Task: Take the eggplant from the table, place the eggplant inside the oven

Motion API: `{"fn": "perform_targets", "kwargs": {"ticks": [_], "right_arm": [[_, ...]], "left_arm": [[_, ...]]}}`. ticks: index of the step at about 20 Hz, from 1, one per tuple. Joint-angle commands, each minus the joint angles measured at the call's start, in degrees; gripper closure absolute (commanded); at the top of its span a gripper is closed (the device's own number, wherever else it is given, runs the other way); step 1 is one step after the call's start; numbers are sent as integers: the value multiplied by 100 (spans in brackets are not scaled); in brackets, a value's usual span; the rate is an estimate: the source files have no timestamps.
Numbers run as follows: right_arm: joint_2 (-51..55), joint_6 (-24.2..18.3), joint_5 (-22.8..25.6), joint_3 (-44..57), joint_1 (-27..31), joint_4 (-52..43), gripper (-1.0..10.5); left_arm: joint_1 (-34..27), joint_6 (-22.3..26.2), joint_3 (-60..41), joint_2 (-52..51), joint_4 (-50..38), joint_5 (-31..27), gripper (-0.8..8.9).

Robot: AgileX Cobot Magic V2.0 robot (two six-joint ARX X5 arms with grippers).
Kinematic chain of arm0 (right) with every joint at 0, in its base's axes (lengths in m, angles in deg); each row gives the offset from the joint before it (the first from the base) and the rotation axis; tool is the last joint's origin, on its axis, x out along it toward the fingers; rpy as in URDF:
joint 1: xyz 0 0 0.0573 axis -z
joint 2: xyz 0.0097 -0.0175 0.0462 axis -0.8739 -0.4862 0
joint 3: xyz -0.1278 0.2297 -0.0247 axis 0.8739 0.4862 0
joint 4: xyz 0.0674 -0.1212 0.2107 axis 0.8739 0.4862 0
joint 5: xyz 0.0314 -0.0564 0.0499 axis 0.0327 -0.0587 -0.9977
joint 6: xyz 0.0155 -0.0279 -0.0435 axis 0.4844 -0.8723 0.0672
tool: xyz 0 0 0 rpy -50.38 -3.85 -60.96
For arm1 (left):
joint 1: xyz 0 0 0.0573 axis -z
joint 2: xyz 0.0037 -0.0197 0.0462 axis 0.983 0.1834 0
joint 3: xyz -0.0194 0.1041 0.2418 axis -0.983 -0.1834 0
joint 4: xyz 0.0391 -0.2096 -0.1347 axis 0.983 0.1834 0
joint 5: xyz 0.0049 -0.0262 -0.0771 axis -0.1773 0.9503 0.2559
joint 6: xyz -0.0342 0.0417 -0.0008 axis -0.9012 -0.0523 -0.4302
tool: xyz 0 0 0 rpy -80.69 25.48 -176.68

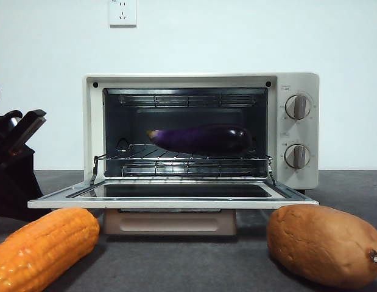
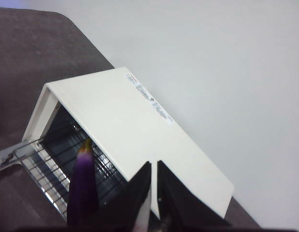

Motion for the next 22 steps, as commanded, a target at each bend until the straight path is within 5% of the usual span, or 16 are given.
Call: {"fn": "perform_targets", "kwargs": {"ticks": [1, 12, 16, 22], "right_arm": [[48, 293, 17, -83, -83, 223, 941], [212, 1716, -402, -81, -83, 3029, 941], [212, 2076, -1189, -74, -94, 3790, 941], [212, 2083, -2771, 15, -101, 3934, 941]], "left_arm": [[9, 127, 24, 103, -184, 323, 808], [-216, 26, 109, 101, -588, 1593, 808], [-295, -57, 409, 101, -588, 2020, 808], [-330, -463, 1257, 98, -568, 2159, 808]]}}
